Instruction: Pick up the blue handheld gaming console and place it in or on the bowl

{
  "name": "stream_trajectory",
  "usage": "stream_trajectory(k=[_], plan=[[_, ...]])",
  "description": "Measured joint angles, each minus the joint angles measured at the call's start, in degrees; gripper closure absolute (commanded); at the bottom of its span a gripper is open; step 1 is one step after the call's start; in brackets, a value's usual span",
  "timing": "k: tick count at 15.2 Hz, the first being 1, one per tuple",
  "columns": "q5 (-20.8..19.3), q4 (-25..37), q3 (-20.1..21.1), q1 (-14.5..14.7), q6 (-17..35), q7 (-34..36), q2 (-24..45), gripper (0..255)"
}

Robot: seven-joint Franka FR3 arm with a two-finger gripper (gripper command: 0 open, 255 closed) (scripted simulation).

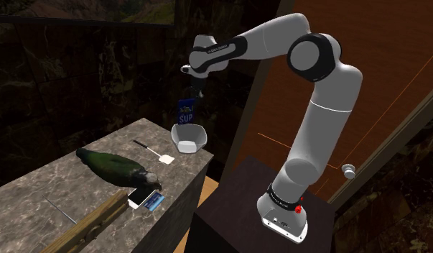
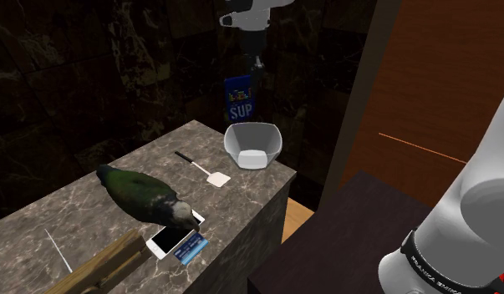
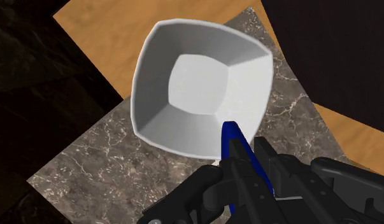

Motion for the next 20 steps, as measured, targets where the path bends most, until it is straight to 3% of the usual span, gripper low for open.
stream_trajectory(k=[5,20], plan=[[0.39,2.00,-2.05,-2.91,-1.14,-5.12,0.90,255],[1.43,-2.60,-1.94,-3.37,8.92,-6.26,6.46,255]])
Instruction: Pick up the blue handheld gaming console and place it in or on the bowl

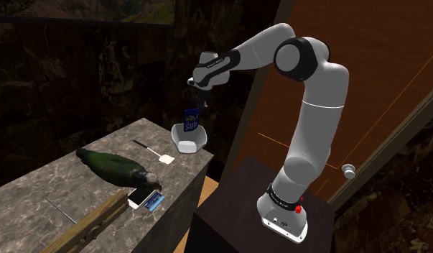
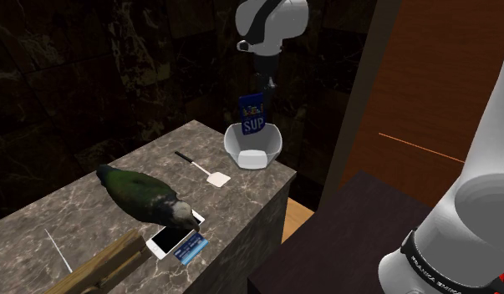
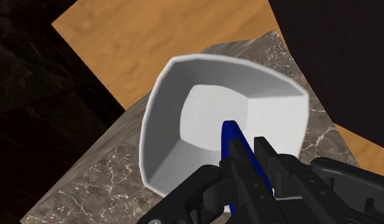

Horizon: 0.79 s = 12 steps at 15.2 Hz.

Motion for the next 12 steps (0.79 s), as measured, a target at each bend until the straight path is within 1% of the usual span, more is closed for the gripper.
stream_trajectory(k=[5,10,11,12], plan=[[0.37,-0.90,0.16,-0.07,2.87,-0.19,1.98,255],[0.43,-1.02,0.17,-0.09,3.23,-0.24,2.20,255],[0.43,-1.02,0.17,-0.09,3.24,-0.24,2.21,0],[0.43,-1.02,0.17,-0.09,3.24,-0.24,2.21,0]])
